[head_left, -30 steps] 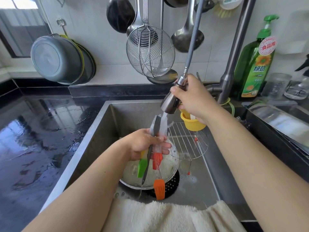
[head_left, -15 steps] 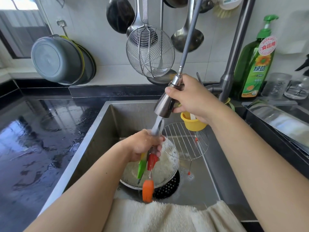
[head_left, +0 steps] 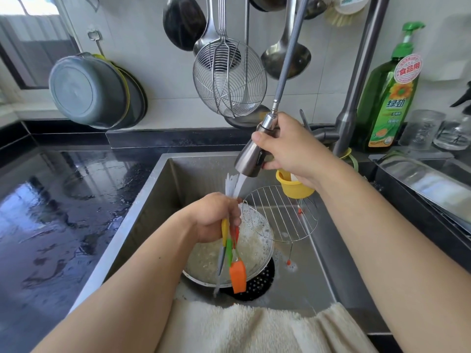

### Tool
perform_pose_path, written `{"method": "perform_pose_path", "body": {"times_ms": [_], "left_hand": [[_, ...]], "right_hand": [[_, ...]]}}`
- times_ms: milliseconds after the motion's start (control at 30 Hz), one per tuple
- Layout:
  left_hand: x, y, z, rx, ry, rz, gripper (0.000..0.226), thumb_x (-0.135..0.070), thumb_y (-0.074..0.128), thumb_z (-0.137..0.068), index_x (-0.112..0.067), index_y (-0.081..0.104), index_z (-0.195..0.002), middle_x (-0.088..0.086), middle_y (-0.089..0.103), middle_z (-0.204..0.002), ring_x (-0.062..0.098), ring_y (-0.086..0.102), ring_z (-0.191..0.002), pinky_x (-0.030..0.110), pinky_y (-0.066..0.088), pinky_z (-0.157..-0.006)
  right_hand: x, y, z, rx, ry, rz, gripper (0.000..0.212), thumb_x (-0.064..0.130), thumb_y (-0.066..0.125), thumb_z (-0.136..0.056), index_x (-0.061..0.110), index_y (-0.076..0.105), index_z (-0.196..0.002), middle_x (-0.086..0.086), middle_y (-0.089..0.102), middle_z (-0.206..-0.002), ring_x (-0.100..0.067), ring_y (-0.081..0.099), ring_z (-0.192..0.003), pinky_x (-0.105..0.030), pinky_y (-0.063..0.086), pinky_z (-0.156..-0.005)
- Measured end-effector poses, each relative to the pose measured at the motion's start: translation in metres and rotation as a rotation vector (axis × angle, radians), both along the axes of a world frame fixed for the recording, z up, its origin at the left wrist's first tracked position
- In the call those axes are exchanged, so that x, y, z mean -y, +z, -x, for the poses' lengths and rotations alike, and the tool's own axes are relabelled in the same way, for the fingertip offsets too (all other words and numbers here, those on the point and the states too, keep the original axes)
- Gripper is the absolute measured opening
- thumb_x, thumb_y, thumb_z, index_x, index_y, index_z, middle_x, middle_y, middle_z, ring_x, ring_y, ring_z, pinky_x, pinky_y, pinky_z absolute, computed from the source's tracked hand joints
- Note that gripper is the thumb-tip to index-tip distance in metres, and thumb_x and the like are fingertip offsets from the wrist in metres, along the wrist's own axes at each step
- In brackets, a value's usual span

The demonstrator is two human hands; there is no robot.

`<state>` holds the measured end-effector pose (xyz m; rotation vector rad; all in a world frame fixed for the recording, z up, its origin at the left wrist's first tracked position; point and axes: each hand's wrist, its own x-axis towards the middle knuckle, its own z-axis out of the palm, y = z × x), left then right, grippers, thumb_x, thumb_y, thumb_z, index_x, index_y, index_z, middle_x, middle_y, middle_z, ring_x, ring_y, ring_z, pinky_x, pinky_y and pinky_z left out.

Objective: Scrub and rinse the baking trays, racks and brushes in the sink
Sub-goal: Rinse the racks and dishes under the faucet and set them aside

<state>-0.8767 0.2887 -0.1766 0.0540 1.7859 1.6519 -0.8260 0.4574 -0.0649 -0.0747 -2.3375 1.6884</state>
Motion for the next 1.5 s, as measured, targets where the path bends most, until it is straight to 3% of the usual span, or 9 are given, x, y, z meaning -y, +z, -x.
{"method": "perform_pose_path", "body": {"times_ms": [167, 333, 433, 633, 733, 867, 1033, 1367, 1500], "left_hand": [[0.0, -0.003, -0.003, -0.087, -0.051, 0.055, 0.036, 0.021, 0.034, -0.091, -0.012, 0.042, -0.1, 0.009, 0.044, -0.064, 0.023, 0.044, -0.057, 0.037, 0.041, -0.057], [-0.004, -0.003, -0.007, -0.237, -0.132, 0.097, 0.025, 0.014, 0.045, -0.098, -0.001, 0.058, -0.113, 0.011, 0.061, -0.076, 0.018, 0.057, -0.06, 0.032, 0.046, -0.053], [-0.005, 0.0, -0.011, -0.233, -0.155, 0.07, 0.012, 0.008, 0.055, -0.101, 0.0, 0.063, -0.105, 0.018, 0.072, -0.089, 0.023, 0.069, -0.071, 0.033, 0.054, -0.059], [-0.005, -0.001, -0.008, -0.273, -0.095, 0.054, 0.014, 0.001, 0.053, -0.103, 0.002, 0.067, -0.104, 0.021, 0.077, -0.101, 0.033, 0.074, -0.094, 0.044, 0.056, -0.082], [-0.005, 0.0, -0.01, -0.256, -0.097, 0.056, 0.016, -0.008, 0.053, -0.108, 0.001, 0.066, -0.111, 0.016, 0.078, -0.104, 0.027, 0.077, -0.097, 0.033, 0.059, -0.073], [-0.005, -0.001, -0.01, -0.205, -0.141, 0.051, 0.013, -0.006, 0.055, -0.106, 0.0, 0.066, -0.109, 0.02, 0.077, -0.109, 0.03, 0.077, -0.1, 0.04, 0.06, -0.084], [-0.001, 0.001, -0.011, -0.169, -0.149, 0.053, 0.013, -0.004, 0.052, -0.107, -0.001, 0.064, -0.102, 0.022, 0.072, -0.103, 0.026, 0.074, -0.09, 0.029, 0.059, -0.063], [-0.001, -0.004, -0.006, -0.127, -0.176, 0.119, 0.02, -0.009, 0.059, -0.105, 0.004, 0.07, -0.115, 0.015, 0.078, -0.109, 0.034, 0.074, -0.109, 0.048, 0.058, -0.096], [0.0, -0.003, -0.004, -0.051, -0.143, 0.046, 0.022, -0.007, 0.06, -0.104, 0.005, 0.067, -0.12, 0.016, 0.077, -0.108, 0.033, 0.075, -0.1, 0.046, 0.06, -0.087]], "right_hand": [[0.002, 0.002, -0.001, 0.008, 0.023, 0.002, 0.02, 0.021, 0.063, -0.1, 0.012, 0.052, -0.115, -0.012, 0.063, -0.121, -0.023, 0.067, -0.109, -0.047, 0.063, -0.082], [0.005, 0.002, 0.0, -0.01, 0.024, 0.023, 0.017, 0.021, 0.063, -0.1, 0.015, 0.052, -0.112, -0.011, 0.063, -0.119, -0.023, 0.067, -0.108, -0.048, 0.062, -0.083], [0.005, -0.001, 0.001, -0.047, -0.051, -0.072, 0.013, 0.027, 0.064, -0.098, 0.022, 0.052, -0.101, -0.006, 0.064, -0.111, -0.028, 0.066, -0.109, -0.056, 0.058, -0.09], [0.002, 0.001, 0.0, -0.002, 0.032, -0.012, 0.015, 0.021, 0.062, -0.1, 0.014, 0.052, -0.11, -0.011, 0.063, -0.119, -0.028, 0.065, -0.112, -0.052, 0.061, -0.087], [0.006, -0.006, 0.004, -0.074, -0.07, -0.101, 0.013, 0.03, 0.062, -0.098, 0.028, 0.05, -0.098, 0.0, 0.063, -0.11, -0.026, 0.064, -0.109, -0.054, 0.056, -0.094], [0.006, -0.007, 0.008, -0.068, -0.042, -0.096, 0.014, 0.033, 0.062, -0.096, 0.027, 0.051, -0.101, 0.0, 0.064, -0.11, -0.025, 0.064, -0.109, -0.054, 0.054, -0.096], [-0.003, -0.009, 0.009, -0.067, -0.125, -0.195, 0.016, 0.029, 0.06, -0.1, 0.02, 0.051, -0.11, 0.0, 0.061, -0.108, -0.025, 0.061, -0.105, -0.051, 0.053, -0.095], [-0.005, -0.009, 0.01, -0.062, -0.102, -0.16, 0.018, 0.033, 0.062, -0.097, 0.023, 0.05, -0.104, 0.0, 0.062, -0.106, -0.028, 0.062, -0.107, -0.055, 0.054, -0.094], [-0.005, -0.007, 0.008, -0.044, -0.048, -0.107, 0.013, 0.031, 0.063, -0.096, 0.029, 0.051, -0.098, -0.001, 0.065, -0.11, -0.028, 0.064, -0.111, -0.056, 0.054, -0.096]]}}
